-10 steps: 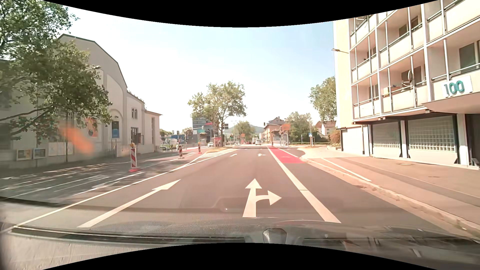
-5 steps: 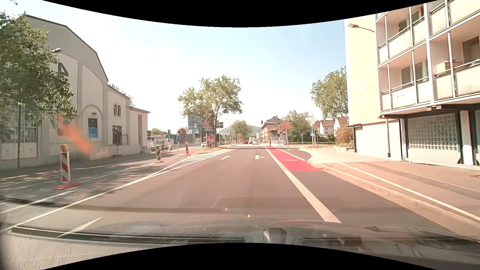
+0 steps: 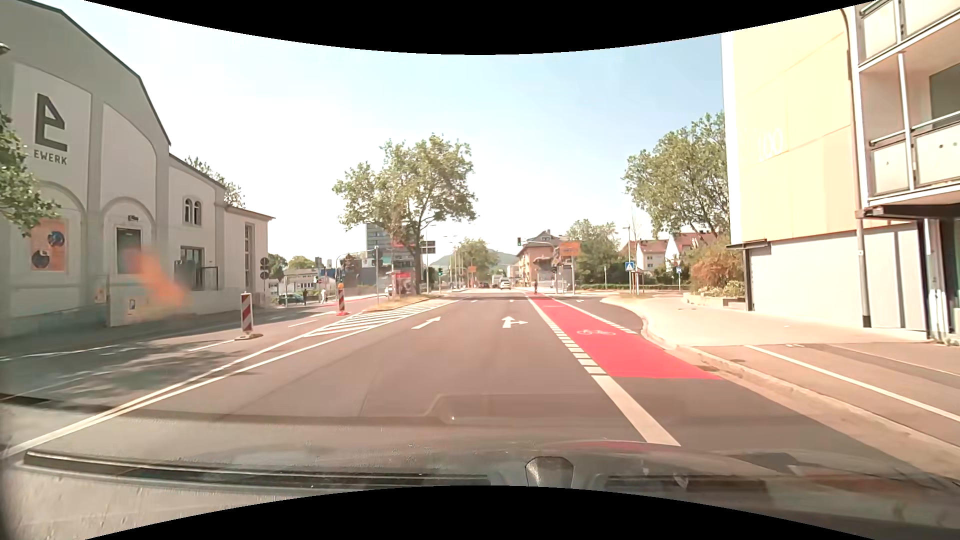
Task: Follow the waypoints while adhering to traffic rules and regulations
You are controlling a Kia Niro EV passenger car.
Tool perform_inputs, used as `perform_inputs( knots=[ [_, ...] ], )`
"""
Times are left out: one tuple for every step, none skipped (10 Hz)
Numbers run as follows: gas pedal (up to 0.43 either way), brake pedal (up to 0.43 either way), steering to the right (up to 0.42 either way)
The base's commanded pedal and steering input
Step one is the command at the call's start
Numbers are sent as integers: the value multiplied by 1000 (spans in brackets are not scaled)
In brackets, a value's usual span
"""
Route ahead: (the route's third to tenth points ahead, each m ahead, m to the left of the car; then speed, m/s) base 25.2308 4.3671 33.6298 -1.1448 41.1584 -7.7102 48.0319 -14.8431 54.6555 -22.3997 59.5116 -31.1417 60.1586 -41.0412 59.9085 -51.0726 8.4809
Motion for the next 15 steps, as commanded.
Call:
perform_inputs(
  knots=[
    [20,0,29],
    [20,0,33],
    [20,0,36],
    [20,0,43],
    [20,0,53],
    [20,0,64],
    [20,0,75],
    [28,0,81],
    [47,0,84],
    [59,0,84],
    [59,0,84],
    [59,0,84],
    [59,0,84],
    [59,0,83],
    [59,0,83]
  ],
)
